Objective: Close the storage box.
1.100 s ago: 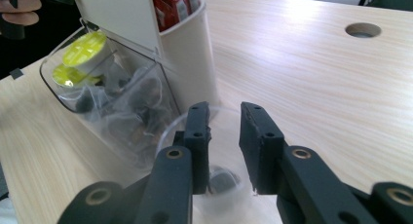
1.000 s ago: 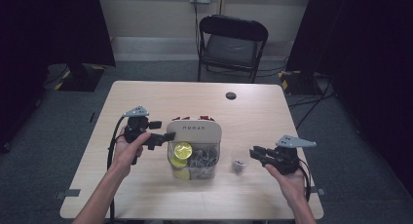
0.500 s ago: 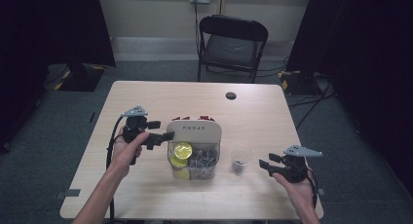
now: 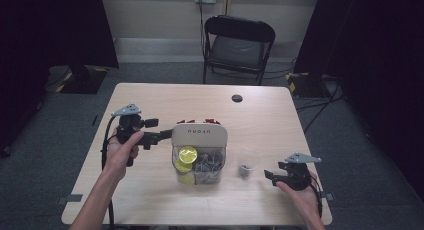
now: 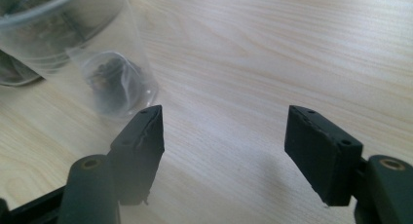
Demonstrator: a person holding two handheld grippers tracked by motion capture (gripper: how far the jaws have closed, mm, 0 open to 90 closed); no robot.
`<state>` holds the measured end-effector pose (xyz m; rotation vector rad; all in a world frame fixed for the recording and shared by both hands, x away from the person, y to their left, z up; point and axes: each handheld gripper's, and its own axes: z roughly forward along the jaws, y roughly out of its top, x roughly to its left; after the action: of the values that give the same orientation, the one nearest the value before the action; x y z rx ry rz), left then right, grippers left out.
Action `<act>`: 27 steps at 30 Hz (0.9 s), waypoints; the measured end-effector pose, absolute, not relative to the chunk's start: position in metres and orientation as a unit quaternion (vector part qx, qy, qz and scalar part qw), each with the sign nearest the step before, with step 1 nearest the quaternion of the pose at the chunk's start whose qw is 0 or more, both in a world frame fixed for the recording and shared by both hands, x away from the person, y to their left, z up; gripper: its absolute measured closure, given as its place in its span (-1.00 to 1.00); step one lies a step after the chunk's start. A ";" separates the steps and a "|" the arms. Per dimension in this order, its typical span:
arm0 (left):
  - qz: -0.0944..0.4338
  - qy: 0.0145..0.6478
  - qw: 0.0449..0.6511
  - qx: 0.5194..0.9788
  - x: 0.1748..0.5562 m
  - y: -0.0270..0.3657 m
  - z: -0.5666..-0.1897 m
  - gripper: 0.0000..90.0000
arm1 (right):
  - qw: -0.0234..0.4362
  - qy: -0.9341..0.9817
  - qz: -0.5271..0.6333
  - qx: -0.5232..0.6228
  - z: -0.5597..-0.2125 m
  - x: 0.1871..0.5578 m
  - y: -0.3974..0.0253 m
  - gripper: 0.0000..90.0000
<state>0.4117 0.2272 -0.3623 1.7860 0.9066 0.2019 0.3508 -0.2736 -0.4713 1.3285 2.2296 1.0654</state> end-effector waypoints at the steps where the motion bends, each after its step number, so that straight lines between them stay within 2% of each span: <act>1: 0.085 0.381 0.538 0.747 0.412 0.229 -0.361 -0.62 | 0.168 0.784 0.371 0.468 -0.473 0.352 -0.274 -0.35; 4: 0.095 0.391 0.536 0.742 0.413 0.236 -0.360 -0.62 | 0.169 0.785 0.361 0.474 -0.477 0.354 -0.273 -0.40; 7: 0.099 0.407 0.538 0.732 0.418 0.243 -0.363 -0.62 | 0.166 0.788 0.356 0.474 -0.478 0.355 -0.272 -0.57; 10: 0.105 0.421 0.534 0.725 0.425 0.245 -0.367 -0.62 | 0.165 0.789 0.354 0.475 -0.479 0.355 -0.273 -0.65; 19: 0.107 0.427 0.512 0.737 0.435 0.230 -0.385 -0.62 | 0.174 0.800 0.332 0.469 -0.484 0.356 -0.267 -0.66; 27: 0.103 0.422 0.512 0.741 0.439 0.222 -0.383 -0.62 | 0.186 0.802 0.313 0.474 -0.493 0.354 -0.272 -0.66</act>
<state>0.4394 0.2218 -0.3831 1.7841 1.0150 0.2473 0.3545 -0.2722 -0.4927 1.3343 2.2585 0.8827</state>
